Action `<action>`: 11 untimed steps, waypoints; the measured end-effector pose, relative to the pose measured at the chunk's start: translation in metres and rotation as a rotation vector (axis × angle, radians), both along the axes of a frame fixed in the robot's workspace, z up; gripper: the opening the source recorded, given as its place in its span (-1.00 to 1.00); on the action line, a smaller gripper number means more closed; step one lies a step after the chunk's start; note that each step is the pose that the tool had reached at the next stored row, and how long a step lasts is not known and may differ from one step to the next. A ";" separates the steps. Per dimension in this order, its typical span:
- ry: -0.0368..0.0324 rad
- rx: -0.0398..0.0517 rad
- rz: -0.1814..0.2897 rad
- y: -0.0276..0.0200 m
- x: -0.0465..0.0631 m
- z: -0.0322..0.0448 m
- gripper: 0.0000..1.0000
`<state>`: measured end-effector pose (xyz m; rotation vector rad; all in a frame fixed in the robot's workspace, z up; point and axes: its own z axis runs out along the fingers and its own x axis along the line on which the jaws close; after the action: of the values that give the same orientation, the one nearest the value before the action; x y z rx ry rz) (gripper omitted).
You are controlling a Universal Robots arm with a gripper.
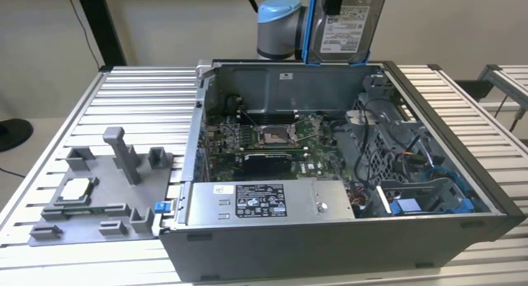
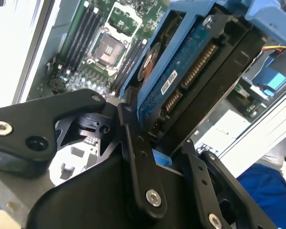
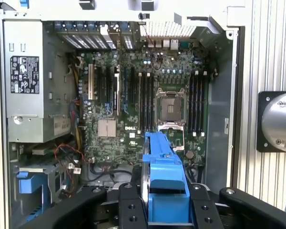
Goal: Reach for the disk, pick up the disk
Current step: 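Pick up the disk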
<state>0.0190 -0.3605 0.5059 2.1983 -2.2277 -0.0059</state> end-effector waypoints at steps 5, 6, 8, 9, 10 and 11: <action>0.0000 0.0002 0.000 -0.0003 0.015 -0.0001 -1.00; 0.0000 0.0001 0.000 -0.0004 0.018 -0.0001 -1.00; -0.0001 0.0002 0.000 -0.0006 0.025 -0.0001 -1.00; 0.0000 0.0001 0.000 -0.0007 0.028 -0.0001 -1.00; -0.0001 0.0001 0.000 -0.0010 0.032 -0.0001 -1.00; -0.0001 0.0001 0.000 -0.0014 0.036 -0.0001 -1.00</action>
<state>0.0550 -0.3619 0.5058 2.1982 -2.2279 -0.0059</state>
